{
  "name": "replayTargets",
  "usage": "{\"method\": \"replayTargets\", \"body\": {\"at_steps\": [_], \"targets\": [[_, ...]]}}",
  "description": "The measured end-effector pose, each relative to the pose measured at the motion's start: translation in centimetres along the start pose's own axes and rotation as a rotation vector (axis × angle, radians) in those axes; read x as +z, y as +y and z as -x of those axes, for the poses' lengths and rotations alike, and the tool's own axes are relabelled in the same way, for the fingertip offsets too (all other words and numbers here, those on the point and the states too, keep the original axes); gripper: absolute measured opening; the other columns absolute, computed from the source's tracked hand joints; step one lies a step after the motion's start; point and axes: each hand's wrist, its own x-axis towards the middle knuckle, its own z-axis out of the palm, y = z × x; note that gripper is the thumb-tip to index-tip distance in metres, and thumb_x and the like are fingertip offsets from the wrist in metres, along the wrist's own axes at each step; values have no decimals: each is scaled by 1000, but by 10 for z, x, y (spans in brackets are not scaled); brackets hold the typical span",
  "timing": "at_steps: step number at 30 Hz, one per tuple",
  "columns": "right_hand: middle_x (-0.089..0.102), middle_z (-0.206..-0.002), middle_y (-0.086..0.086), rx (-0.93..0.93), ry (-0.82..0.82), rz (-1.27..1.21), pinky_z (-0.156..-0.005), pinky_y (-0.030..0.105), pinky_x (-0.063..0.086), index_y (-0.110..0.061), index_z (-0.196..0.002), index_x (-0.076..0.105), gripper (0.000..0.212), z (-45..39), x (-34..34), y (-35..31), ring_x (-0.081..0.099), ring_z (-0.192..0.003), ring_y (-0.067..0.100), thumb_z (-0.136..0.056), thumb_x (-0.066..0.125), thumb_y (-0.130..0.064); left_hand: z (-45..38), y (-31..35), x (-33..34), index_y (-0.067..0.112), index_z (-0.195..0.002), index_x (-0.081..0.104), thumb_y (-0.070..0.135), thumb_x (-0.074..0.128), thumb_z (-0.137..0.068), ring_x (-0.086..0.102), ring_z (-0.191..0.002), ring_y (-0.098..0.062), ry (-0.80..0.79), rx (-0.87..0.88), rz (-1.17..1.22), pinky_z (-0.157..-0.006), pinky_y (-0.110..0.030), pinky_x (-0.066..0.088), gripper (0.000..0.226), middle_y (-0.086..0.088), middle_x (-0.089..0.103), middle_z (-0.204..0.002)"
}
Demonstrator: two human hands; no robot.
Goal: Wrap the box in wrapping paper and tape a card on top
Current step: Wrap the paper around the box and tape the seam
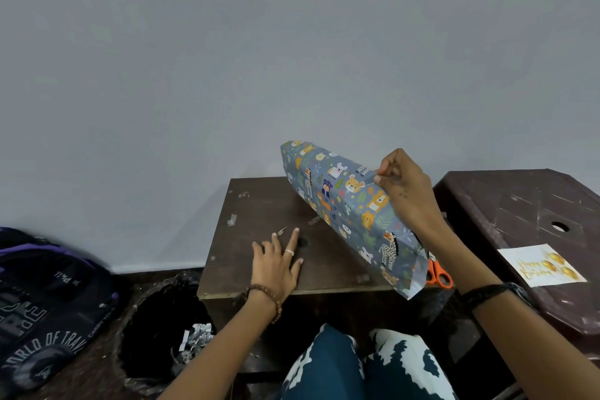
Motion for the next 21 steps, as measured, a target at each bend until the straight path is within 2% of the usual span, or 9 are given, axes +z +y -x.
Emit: {"method": "replayTargets", "body": {"at_steps": [4, 7, 8, 10, 12, 13, 17, 19, 21], "targets": [[55, -77, -9, -40, 17, 21, -59, 16, 35, -11, -89, 48, 12, -1, 8, -4, 51, -69, 7, -90, 55, -1, 2, 13, -11, 10, -147, -9, 22, 19, -101, 34, -127, -42, -65, 62, -64, -101, -47, 30, 56, -34, 37, -136], [55, -82, -9, -73, 8, 30, -60, 22, 36, -11, -90, 48, 12, 0, 10, -9, 54, -78, 24, -91, 54, -1, 8, 17, -24, 9, -147, 15, 16, 26, -98, 46, -117, -36, -22, 43, 89, -92, -39, 39, 51, -23, 51, -126], [55, -83, -9, -87, 4, 43, -62, 25, 38, -12, -91, 47, 12, 1, 10, -11, 55, -82, 25, -91, 53, -1, 9, 16, -29, 11, -142, 29, 20, 29, -99, 52, -112, -33, 19, -35, 293, -87, -36, 42, 44, -18, 57, -120], [56, -84, -8, -117, -17, 83, -64, 31, 40, -16, -90, 46, 17, 6, 12, -16, 55, -83, 23, -91, 50, 0, 8, 14, -45, 12, -124, 49, 32, 38, -99, 60, -95, -29, 15, -264, 1039, -76, -33, 47, 34, -14, 63, -105], [56, -80, -6, -152, -85, 145, -64, 32, 38, -29, -85, 44, 24, 13, 13, -21, 53, -78, 20, -90, 45, -5, 3, 15, -64, 16, -117, 51, 38, 43, -96, 61, -89, -25, -137, -403, 1902, -71, -33, 50, 32, -13, 63, -99], [57, -80, -6, -180, -158, 197, -64, 31, 39, -33, -85, 44, 21, 19, 13, -23, 52, -76, 18, -88, 43, -12, 0, 15, -73, 19, -118, 47, 43, 41, -95, 61, -94, -27, -188, -412, 2168, -73, -37, 51, 33, -14, 61, -103], [54, -88, -4, -615, -368, 573, -49, 31, 38, -28, -93, 43, 34, 44, 25, -22, 47, -64, 15, -73, 53, -3, -16, 18, -93, 21, -122, 52, 59, 46, -85, 65, -92, -29, -251, -386, 2540, -74, -47, 55, 53, -16, 64, -109], [55, -85, -3, -622, -476, 619, -45, 31, 36, -25, -95, 43, 29, 54, 35, -16, 48, -58, 17, -78, 51, -4, -25, 23, -95, 16, -121, 57, 51, 59, -83, 65, -89, -27, -238, -464, 2556, -70, -39, 57, 52, -13, 65, -109], [61, -100, -4, -502, -554, 624, -60, 36, 42, -28, -106, 46, 19, 58, 42, -9, 59, -75, 22, -90, 38, -23, -33, 29, -93, 11, -116, 58, 38, 68, -78, 63, -85, -27, -191, -610, 2430, -65, -34, 53, 47, -13, 64, -105]]}}
